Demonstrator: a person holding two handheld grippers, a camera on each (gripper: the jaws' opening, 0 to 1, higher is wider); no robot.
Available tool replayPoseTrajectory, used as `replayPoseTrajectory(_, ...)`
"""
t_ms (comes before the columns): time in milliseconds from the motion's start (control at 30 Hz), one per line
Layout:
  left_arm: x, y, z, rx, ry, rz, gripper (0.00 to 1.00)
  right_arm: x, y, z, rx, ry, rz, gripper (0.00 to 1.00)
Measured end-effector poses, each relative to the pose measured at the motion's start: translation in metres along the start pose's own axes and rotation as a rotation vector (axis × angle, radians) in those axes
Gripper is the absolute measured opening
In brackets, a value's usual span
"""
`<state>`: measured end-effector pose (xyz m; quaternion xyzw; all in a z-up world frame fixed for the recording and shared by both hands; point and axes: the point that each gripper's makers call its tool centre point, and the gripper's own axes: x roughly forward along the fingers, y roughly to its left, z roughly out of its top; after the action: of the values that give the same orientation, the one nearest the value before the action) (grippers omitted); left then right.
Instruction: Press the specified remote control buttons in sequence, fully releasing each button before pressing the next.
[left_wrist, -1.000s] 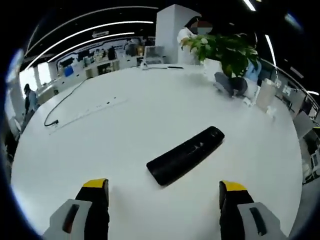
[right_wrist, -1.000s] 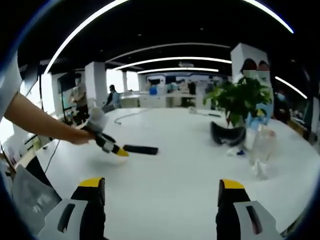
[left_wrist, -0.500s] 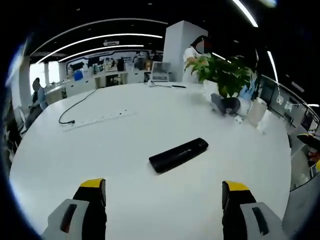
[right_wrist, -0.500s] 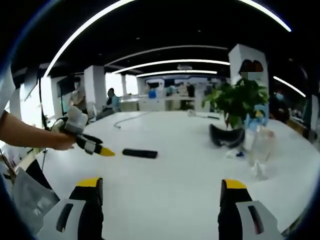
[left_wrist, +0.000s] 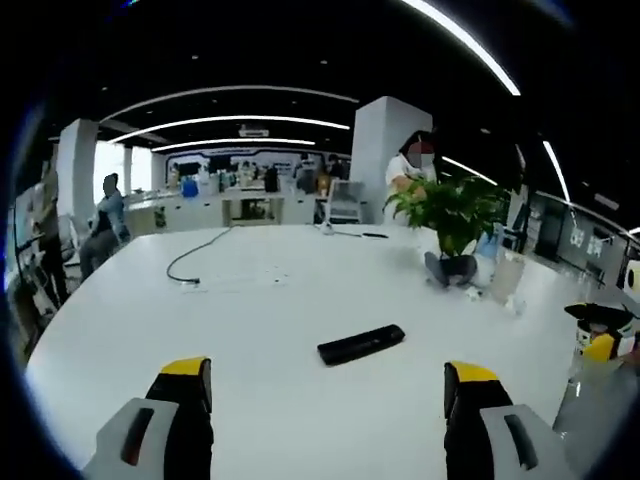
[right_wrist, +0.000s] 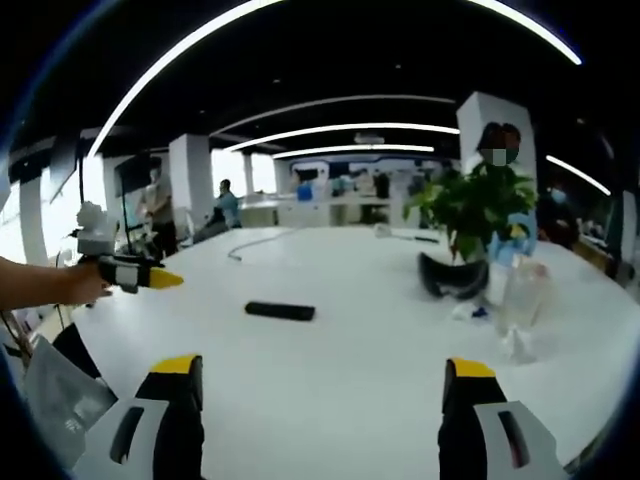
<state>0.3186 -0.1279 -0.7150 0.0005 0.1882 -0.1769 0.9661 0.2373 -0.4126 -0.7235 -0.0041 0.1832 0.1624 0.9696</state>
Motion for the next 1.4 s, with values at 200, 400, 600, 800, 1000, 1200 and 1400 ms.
replayPoseTrajectory(200,-0.025,-0.001,-0.004,0.022,-0.015,0.010,1.00,0.000,0.000,-0.001,0.000,0.005,0.002,0.99)
replayPoseTrajectory(400,-0.044,0.002,-0.007,0.028,-0.031,0.052,1.00,-0.002,-0.003,0.001,0.027,-0.006,-0.005,0.99)
replayPoseTrajectory(600,-0.059,0.011,-0.013,0.026,-0.043,0.103,1.00,-0.002,-0.002,0.003,0.012,-0.018,-0.010,0.99)
replayPoseTrajectory(800,-0.072,0.010,-0.019,0.069,-0.050,0.146,1.00,-0.002,-0.003,0.002,0.013,-0.012,-0.011,0.99)
replayPoseTrajectory(1000,-0.076,0.013,-0.023,0.052,-0.066,0.161,1.00,-0.002,0.000,0.001,0.018,-0.007,0.007,0.99)
replayPoseTrajectory(1200,-0.081,0.028,-0.028,0.007,-0.111,0.202,1.00,-0.002,-0.002,0.001,0.021,-0.008,-0.002,0.99)
replayPoseTrajectory(1400,-0.082,0.033,-0.042,0.039,-0.077,0.216,1.00,-0.001,-0.001,0.000,0.008,-0.001,0.000,0.99)
